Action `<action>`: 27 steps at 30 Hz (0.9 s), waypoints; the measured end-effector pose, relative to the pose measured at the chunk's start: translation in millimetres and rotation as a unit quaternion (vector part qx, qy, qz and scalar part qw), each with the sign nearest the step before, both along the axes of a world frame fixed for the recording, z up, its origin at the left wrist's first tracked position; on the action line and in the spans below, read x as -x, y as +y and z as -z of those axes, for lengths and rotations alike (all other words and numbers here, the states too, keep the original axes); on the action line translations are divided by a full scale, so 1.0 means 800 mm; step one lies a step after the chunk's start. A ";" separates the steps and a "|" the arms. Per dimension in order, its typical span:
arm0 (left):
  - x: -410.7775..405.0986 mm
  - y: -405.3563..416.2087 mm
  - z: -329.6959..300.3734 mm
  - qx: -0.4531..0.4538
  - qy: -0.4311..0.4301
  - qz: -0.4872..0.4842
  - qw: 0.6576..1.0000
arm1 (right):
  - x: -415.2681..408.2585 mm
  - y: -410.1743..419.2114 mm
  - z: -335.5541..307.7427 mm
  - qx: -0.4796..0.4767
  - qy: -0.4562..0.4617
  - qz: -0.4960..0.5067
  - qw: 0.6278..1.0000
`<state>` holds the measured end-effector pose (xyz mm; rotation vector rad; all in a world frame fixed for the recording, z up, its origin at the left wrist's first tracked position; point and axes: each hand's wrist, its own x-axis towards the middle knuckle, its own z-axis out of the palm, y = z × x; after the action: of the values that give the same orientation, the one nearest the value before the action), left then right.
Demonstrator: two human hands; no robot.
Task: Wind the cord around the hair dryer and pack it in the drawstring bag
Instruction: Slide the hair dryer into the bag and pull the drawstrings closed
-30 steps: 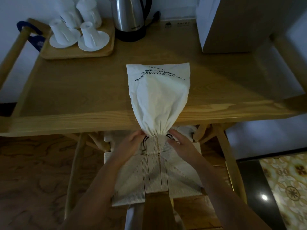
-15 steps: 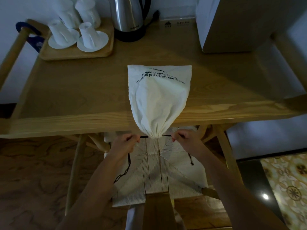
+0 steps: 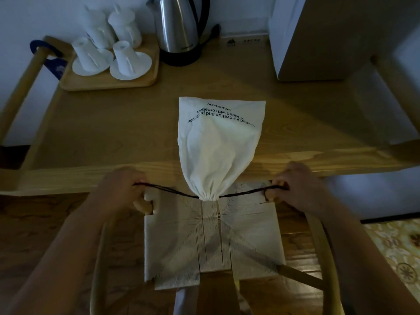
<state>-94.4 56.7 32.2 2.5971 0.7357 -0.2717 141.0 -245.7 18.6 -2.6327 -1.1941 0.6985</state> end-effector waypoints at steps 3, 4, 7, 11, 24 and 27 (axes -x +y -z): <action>-0.037 -0.004 -0.025 -0.179 -0.033 0.040 0.983 | -0.007 0.027 -0.033 -0.048 -0.066 0.039 0.996; -0.052 -0.007 -0.035 -0.208 -0.043 0.031 0.977 | -0.009 0.038 -0.040 -0.075 -0.083 0.055 0.992; -0.091 -0.012 -0.055 -0.151 -0.064 0.003 0.986 | -0.016 0.071 -0.054 -0.136 -0.144 0.096 0.975; -0.129 -0.011 -0.061 -0.078 -0.111 0.044 0.990 | -0.022 0.107 -0.065 -0.225 -0.139 0.120 0.957; -0.222 0.008 -0.018 0.107 -0.161 0.114 0.975 | -0.058 0.204 -0.057 -0.327 0.087 0.155 0.928; -0.245 0.022 -0.010 0.063 -0.137 0.116 0.982 | -0.069 0.236 -0.042 -0.229 0.045 0.082 0.969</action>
<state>102.0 74.1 40.4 2.5279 0.3085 -0.0244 196.0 -56.7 52.5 -2.2558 -0.9592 0.4412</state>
